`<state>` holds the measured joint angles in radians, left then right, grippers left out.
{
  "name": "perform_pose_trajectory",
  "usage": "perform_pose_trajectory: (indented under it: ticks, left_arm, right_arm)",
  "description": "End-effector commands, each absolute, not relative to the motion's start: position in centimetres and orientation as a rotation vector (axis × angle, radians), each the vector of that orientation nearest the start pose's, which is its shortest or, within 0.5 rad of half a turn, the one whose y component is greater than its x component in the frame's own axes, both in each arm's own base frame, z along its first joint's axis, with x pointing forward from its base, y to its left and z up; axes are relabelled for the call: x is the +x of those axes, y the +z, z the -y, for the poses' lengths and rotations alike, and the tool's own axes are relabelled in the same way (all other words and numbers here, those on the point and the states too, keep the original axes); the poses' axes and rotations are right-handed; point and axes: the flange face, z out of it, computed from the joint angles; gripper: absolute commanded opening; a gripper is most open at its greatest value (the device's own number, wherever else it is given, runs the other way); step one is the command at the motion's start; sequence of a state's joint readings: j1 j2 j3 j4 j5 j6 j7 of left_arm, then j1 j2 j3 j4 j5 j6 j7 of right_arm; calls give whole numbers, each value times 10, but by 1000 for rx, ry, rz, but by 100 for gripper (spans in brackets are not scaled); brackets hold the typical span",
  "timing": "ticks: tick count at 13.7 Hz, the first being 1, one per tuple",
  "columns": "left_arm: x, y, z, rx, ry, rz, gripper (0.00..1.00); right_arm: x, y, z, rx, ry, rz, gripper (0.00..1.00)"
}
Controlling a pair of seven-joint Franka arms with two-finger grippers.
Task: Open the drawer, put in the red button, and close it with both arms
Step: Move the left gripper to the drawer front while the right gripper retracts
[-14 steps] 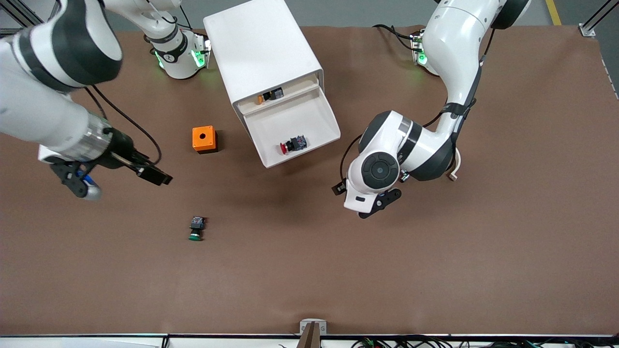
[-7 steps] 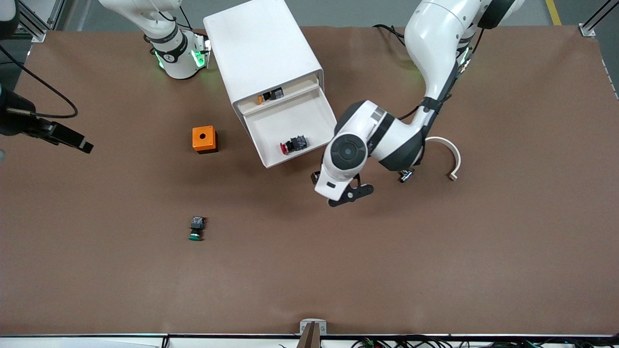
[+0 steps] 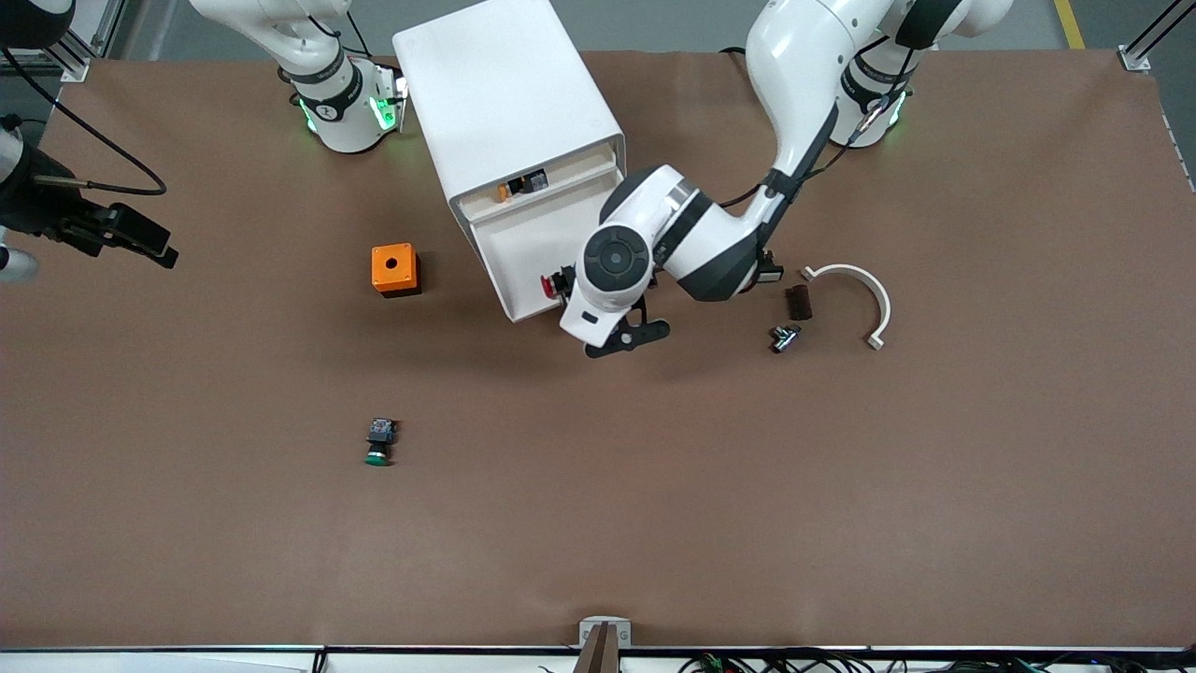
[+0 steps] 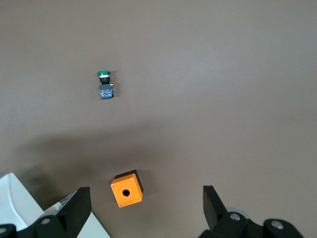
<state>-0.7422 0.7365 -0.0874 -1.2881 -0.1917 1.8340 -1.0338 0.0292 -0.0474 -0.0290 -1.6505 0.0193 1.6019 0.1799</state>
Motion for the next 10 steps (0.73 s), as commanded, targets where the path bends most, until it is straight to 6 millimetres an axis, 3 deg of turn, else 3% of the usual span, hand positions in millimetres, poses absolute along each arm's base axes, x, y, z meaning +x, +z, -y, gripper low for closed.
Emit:
perform_pose_trajectory:
  ticks: [1, 5, 7, 10]
  left_arm:
    - [446, 301, 566, -3050, 484, 471, 100]
    - [398, 294, 596, -3019, 561, 486, 100]
    - [377, 290, 606, -3000, 590, 485, 100]
    - [361, 290, 612, -2972, 604, 510, 100]
  right_arm:
    - [534, 618, 1, -3130, -19, -257, 100]
    - [539, 622, 2, -3132, -34, -262, 100]
    - [547, 636, 1, -3156, -84, -252, 100]
    - [550, 638, 1, -3160, -97, -249, 100]
